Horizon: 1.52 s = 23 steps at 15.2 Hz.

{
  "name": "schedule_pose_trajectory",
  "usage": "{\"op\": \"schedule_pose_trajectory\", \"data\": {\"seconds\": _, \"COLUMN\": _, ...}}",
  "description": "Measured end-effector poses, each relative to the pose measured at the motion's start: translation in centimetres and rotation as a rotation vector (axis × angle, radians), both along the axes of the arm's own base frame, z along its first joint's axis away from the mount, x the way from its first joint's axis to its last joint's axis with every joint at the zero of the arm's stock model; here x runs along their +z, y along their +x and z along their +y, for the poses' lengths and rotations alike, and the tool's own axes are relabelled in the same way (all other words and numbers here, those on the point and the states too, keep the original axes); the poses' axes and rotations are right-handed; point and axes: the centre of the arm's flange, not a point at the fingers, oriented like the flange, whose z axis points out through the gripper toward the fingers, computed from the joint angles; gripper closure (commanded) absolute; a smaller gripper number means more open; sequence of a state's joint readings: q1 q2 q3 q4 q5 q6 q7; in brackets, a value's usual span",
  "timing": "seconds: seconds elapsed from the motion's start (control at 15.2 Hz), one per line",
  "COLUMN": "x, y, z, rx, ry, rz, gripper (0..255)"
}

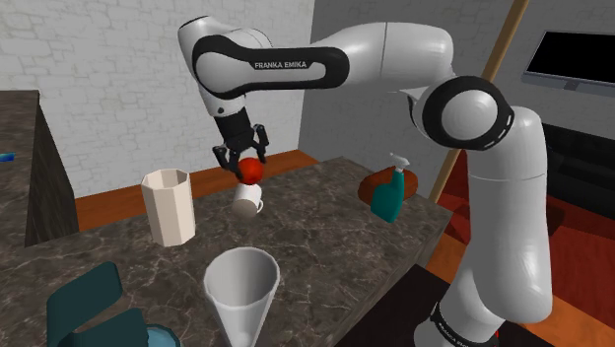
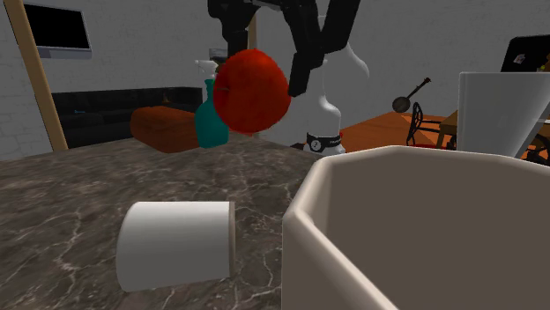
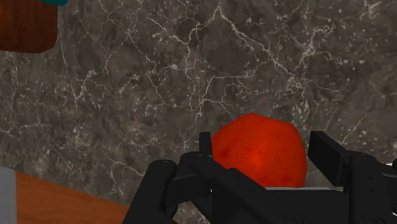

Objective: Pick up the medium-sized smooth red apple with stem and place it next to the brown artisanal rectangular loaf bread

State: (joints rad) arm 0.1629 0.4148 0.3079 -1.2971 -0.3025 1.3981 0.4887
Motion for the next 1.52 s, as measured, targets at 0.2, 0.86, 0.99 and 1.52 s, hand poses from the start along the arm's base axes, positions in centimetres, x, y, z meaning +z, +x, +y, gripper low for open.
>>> {"op": "schedule_pose_trajectory", "data": {"seconds": 0.2, "x": -0.2, "y": 0.3, "z": -3.6, "rx": -0.001, "ry": 0.000, "rz": 0.000, "gripper": 255}}
{"op": "schedule_pose_trajectory", "data": {"seconds": 0.86, "x": 0.0, "y": 0.0, "z": -17.0, "rx": -0.001, "ry": 0.000, "rz": 0.000, "gripper": 255}}
{"op": "schedule_pose_trajectory", "data": {"seconds": 0.99, "x": 0.1, "y": -0.1, "z": -19.9, "rx": -0.002, "ry": 0.000, "rz": 0.000, "gripper": 255}}
{"op": "schedule_pose_trajectory", "data": {"seconds": 1.52, "x": 0.1, "y": 0.0, "z": -30.4, "rx": -0.001, "ry": 0.000, "rz": 0.000, "gripper": 255}}
